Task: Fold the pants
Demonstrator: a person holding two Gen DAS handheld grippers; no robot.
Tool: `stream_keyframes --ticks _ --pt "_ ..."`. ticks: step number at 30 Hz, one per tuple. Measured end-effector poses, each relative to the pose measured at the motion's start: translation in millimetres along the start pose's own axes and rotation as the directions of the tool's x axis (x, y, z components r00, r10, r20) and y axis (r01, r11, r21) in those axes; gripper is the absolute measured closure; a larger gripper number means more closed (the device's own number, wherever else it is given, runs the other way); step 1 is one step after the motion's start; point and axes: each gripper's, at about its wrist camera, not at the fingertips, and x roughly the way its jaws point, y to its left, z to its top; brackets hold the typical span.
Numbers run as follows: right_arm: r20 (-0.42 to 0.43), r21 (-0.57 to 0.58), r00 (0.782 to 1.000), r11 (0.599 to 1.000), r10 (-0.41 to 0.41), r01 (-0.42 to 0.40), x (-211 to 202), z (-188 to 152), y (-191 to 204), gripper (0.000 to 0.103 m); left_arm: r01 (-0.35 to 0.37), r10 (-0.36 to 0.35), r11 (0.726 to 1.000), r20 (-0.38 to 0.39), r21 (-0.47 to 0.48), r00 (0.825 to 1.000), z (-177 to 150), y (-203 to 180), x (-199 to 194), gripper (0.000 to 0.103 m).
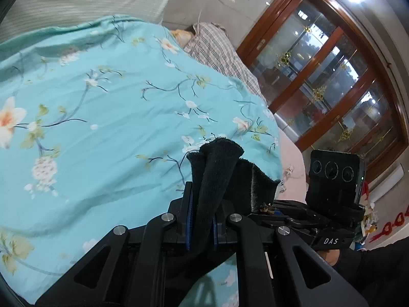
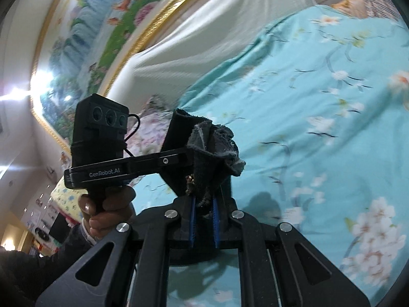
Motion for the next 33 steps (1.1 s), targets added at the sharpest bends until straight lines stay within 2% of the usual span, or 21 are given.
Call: stream_keyframes --ticks 8,16,25,33 --pt "-0.05 -0.057 0.995 0.995 0.081 -0.084 20 -10 35 0.091 -0.023 0.026 0.999 0.073 -0.04 0.997 -34 13 -47 0.093" --pt "-0.109 -0.043 0.983 0.987 0.149 -0.155 57 -31 54 0.091 -0.059 0.074 0.989 0.109 -0.136 0.991 -76 51 -79 0.093" --pt "-0.222 -0.068 0.965 0.985 0.142 -0.161 106 -56 74 0.091 -0.098 0.127 0.965 0.108 -0.244 0.986 -125 91 -98 0.093" --pt "-0.308 -0.092 0.945 0.985 0.112 -0.147 133 -74 79 0.089 -0.133 0.17 0.941 0.095 -0.313 0.981 -154 104 -98 0.092"
